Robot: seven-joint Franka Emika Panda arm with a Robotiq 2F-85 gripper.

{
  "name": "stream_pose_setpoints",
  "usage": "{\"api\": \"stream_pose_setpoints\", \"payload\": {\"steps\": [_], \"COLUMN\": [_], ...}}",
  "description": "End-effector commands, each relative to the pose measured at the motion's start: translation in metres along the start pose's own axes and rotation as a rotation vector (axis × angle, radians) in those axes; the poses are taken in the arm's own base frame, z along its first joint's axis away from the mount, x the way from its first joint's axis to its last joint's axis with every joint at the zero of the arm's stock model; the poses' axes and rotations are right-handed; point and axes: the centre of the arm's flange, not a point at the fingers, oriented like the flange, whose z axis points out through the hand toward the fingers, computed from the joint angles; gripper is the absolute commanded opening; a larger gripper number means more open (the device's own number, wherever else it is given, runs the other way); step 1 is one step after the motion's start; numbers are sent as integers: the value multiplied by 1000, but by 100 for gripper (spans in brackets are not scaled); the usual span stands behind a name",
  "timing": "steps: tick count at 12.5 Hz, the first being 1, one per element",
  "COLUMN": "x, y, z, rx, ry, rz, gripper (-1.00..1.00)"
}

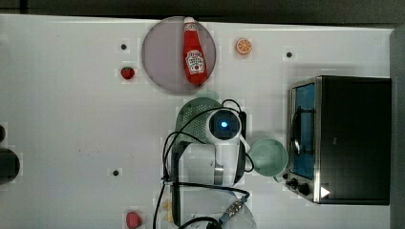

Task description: Drag strainer left to right.

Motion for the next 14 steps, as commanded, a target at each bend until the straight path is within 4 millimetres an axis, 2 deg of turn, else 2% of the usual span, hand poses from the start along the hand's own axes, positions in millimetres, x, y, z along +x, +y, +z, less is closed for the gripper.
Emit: {"api": "stream_pose_setpoints", "payload": {"steps": [1, 4, 6, 7, 10, 14], "x": [27, 38, 24, 13, 0, 9], "y": [-6, -8, -9, -12, -17, -11], "z": [-15, -18, -28, -44, -123, -259], "rx": [39, 58, 61, 78, 120, 119], "ry": [15, 24, 16, 10, 12, 17], "rz": [-57, -69, -144, -210, -446, -682], "gripper": [100, 100, 100, 100, 100, 100]}}
